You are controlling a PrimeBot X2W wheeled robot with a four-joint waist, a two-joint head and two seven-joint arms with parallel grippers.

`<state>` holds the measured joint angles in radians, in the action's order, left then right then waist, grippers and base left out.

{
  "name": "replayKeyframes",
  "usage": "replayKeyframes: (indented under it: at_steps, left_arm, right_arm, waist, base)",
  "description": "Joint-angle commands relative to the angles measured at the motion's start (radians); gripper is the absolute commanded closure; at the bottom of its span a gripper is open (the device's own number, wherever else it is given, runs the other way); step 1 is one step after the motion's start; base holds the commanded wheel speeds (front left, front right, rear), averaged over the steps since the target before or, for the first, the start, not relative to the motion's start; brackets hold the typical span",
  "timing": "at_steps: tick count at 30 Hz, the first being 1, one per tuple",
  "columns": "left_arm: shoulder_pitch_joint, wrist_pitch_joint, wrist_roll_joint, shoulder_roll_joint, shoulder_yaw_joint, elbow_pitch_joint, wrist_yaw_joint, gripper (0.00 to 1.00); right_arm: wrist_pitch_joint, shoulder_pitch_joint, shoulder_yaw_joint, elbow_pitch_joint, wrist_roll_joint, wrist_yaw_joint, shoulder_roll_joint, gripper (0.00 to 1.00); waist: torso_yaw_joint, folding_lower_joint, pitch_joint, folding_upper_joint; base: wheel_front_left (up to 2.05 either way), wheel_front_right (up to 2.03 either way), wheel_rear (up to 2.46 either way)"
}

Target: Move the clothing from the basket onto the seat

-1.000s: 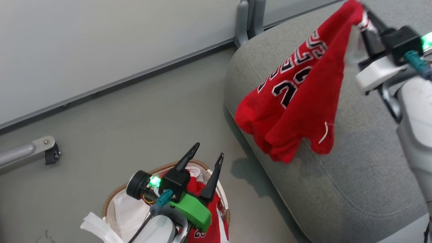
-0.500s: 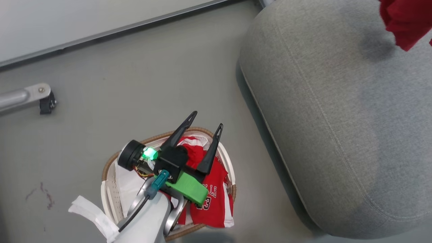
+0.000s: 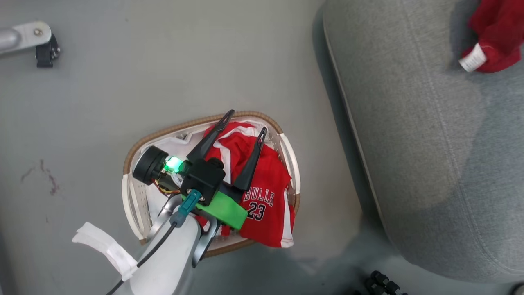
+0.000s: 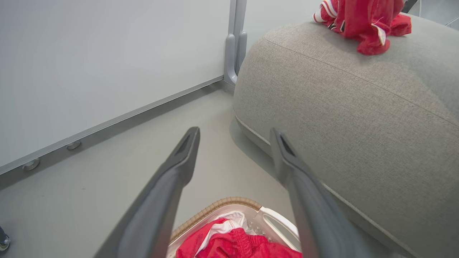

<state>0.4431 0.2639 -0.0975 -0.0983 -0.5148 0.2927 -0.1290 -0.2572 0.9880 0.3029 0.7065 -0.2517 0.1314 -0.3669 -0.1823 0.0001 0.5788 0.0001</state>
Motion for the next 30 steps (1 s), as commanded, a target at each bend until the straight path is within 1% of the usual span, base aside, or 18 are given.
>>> replayKeyframes:
  at_steps: [1, 3, 8, 9, 11, 21, 28, 30]
  left_arm:
    - [0.019, 0.001, 0.010, -0.008, 0.003, -0.002, -0.003, 0.00]
    - [0.022, 0.001, 0.012, -0.010, 0.003, 0.000, -0.003, 0.00]
    - [0.021, 0.001, 0.013, -0.018, 0.003, 0.007, -0.003, 0.00]
    - [0.020, 0.001, 0.012, -0.019, 0.003, 0.010, -0.003, 0.00]
    - [0.018, 0.001, 0.010, -0.021, 0.005, 0.014, -0.003, 0.00]
    - [-0.014, 0.001, -0.006, -0.018, 0.018, 0.028, -0.003, 0.00]
    - [-0.053, 0.001, -0.025, -0.007, 0.052, 0.025, 0.000, 0.00]
    - [-0.067, 0.001, -0.029, -0.003, 0.064, 0.025, 0.002, 0.00]
  right_arm:
    - [-0.007, -0.029, 0.016, 0.020, -0.016, -0.001, 0.008, 1.00]
    - [-0.009, -0.043, 0.035, 0.034, -0.023, -0.001, 0.019, 1.00]
    - [-0.009, -0.095, 0.061, 0.022, -0.029, -0.001, 0.042, 1.00]
    - [-0.009, -0.104, 0.064, 0.016, -0.026, -0.001, 0.045, 0.81]
    - [-0.009, -0.128, 0.067, -0.004, -0.022, -0.001, 0.059, 0.00]
    - [-0.009, -0.278, 0.049, -0.115, 0.025, -0.001, 0.100, 0.00]
    - [-0.009, -0.381, 0.000, -0.173, 0.057, -0.001, 0.097, 0.00]
    - [-0.009, -0.389, -0.012, -0.183, 0.063, -0.001, 0.085, 0.00]
  waist:
    - [0.014, -0.0001, 0.043, -0.0001]
    - [0.010, -0.0001, 0.049, -0.0001]
    - [-0.001, -0.0001, 0.055, -0.0001]
    - [-0.003, -0.0001, 0.054, -0.0001]
    - [-0.009, -0.0001, 0.050, -0.0001]
    - [-0.032, -0.0001, -0.019, -0.0001]
    - [-0.034, -0.0001, -0.105, -0.0001]
    - [-0.031, -0.0001, -0.133, -0.0001]
  base:
    - [0.00, 0.00, 0.00]
    - [0.00, 0.00, 0.00]
    - [0.00, 0.00, 0.00]
    - [0.00, 0.00, 0.00]
    - [0.00, 0.00, 0.00]
    - [0.00, 0.00, 0.00]
    - [0.00, 0.00, 0.00]
    - [0.00, 0.00, 0.00]
